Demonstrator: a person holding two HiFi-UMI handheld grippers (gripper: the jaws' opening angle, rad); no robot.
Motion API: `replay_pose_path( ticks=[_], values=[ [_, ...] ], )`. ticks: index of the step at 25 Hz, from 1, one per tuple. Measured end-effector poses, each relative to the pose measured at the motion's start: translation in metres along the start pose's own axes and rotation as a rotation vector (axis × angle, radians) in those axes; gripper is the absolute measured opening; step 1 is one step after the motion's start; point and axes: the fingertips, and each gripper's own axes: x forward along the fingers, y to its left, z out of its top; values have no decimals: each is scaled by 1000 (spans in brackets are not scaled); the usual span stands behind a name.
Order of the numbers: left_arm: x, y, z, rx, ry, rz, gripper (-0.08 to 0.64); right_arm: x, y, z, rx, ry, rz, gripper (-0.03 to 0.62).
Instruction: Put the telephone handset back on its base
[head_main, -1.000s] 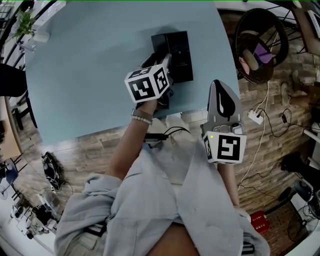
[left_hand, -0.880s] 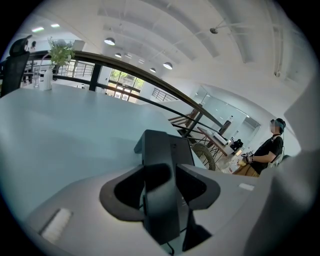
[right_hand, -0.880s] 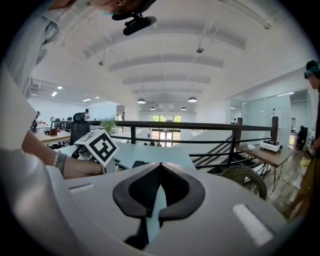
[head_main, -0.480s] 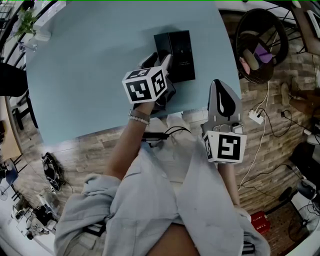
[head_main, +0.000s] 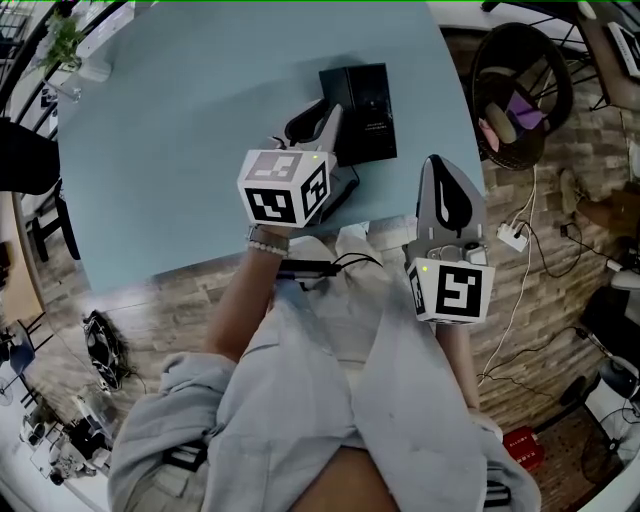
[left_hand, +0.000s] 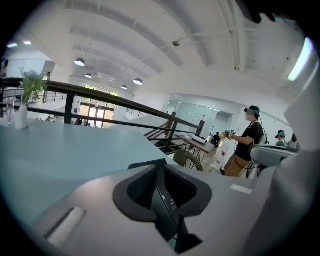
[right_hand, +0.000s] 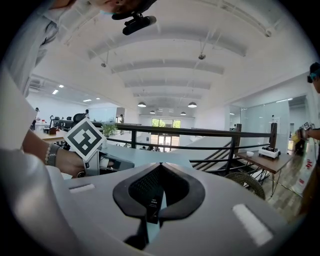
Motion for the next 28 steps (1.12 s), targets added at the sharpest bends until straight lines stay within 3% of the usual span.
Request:
replay_pose_path(
  ticks=[5, 17, 28],
  values=[
    [-22, -9, 21, 47, -64, -66, 6, -6, 7, 11, -10, -24, -14, 6],
    [-87, -25, 58, 188, -160, -171, 3, -24, 32, 42, -22, -86, -24, 6],
    [-133, -34, 71, 248, -219, -240, 3, -37, 47, 63, -28, -133, -26, 6]
  ],
)
